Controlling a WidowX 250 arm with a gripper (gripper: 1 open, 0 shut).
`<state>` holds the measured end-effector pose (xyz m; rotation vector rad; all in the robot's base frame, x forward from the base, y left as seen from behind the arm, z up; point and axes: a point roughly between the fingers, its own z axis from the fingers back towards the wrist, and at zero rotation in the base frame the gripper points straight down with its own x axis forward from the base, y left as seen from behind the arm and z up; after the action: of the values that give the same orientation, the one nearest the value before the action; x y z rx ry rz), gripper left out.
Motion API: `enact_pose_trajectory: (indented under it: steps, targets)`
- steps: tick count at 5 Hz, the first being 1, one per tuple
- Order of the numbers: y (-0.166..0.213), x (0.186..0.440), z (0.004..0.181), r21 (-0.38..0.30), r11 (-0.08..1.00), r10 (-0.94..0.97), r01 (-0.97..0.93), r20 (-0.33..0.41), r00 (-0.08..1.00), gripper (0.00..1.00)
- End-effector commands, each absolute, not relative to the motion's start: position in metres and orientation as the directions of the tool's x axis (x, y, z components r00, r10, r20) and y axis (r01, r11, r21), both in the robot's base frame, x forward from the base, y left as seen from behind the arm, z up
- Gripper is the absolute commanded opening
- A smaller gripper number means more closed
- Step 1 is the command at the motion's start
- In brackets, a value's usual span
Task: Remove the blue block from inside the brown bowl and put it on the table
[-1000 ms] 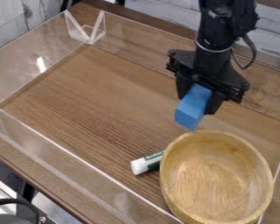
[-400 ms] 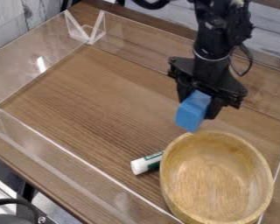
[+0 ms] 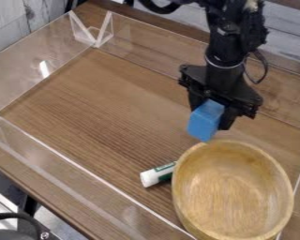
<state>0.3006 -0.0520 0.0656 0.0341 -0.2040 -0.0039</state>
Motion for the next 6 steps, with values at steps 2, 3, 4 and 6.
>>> enact_pose_trajectory:
  steps: [2, 3, 4, 6]
  targets:
    - [-0.0523, 0.3049, 0.0695, 0.016, 1.0, -0.003, -0.001, 0.226, 0.974, 0.0]
    - [-0.0527, 0.3053, 0.0685, 0.009, 1.0, -0.002, 0.0, 0.226, 0.974, 0.0]
    - [-0.0526, 0.3064, 0.0679, 0.0, 1.0, 0.0, 0.0, 0.227, 0.974, 0.0]
    - [-0.0523, 0.3091, 0.0673, -0.017, 1.0, 0.003, 0.001, 0.229, 0.974, 0.0]
